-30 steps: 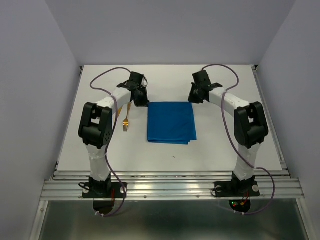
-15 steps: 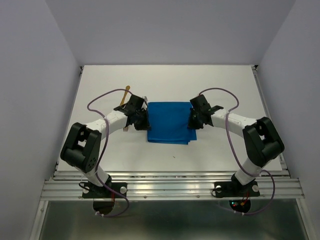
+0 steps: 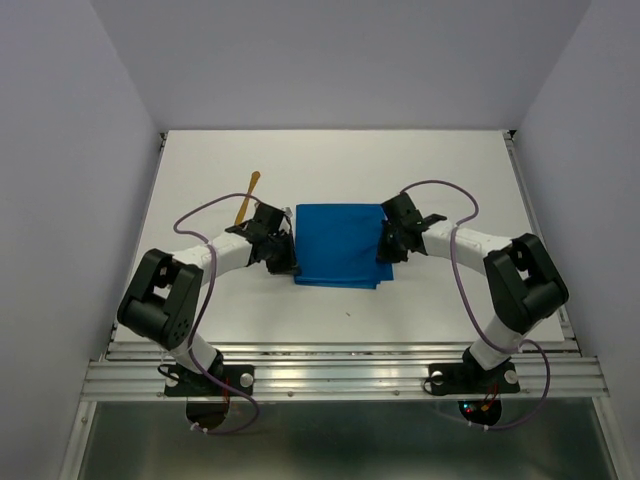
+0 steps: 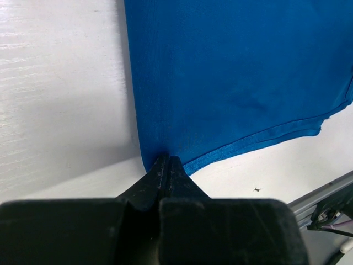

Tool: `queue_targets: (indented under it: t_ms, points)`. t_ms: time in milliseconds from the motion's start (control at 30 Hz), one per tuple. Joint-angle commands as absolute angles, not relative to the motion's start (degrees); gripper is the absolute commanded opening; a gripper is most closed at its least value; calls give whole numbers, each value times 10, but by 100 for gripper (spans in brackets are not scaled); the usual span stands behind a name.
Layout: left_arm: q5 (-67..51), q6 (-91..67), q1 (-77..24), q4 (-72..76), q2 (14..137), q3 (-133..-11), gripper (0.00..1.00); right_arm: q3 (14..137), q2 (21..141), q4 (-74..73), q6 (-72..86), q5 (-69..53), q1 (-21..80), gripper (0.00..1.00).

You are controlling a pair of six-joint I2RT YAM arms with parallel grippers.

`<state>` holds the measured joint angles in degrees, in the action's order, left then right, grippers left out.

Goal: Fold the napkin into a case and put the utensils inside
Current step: Move the square-folded napkin to the center of the board, then pick up the top corner of the square-folded napkin from the center of the board.

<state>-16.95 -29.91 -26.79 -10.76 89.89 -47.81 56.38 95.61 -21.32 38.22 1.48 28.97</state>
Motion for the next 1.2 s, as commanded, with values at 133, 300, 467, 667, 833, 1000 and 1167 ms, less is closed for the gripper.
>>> queue_targets:
  t_ms: [133, 300, 467, 667, 833, 1000, 1167]
  points:
    - [-165, -304, -270, -101, 887, -438, 0, 540, 968, -191, 399, 29, 301, 2]
    - [-166, -311, -291, -103, 882, -411, 0, 497, 948, -188, 414, 37, 301, 1]
    - [-165, -334, -336, -105, 861, -387, 0, 448, 898, -203, 443, 50, 301, 2]
    - [-129, -347, -348, -138, 831, -406, 0, 435, 833, -228, 457, 74, 301, 3]
    - [-63, -315, -347, -211, 802, -494, 0, 459, 769, -287, 449, 146, 301, 32]
    - [-37, -298, -335, -220, 809, -554, 0, 447, 758, -316, 451, 136, 301, 38]
    - [-47, -299, -302, -207, 841, -576, 0, 400, 718, -299, 470, 77, 306, 32]
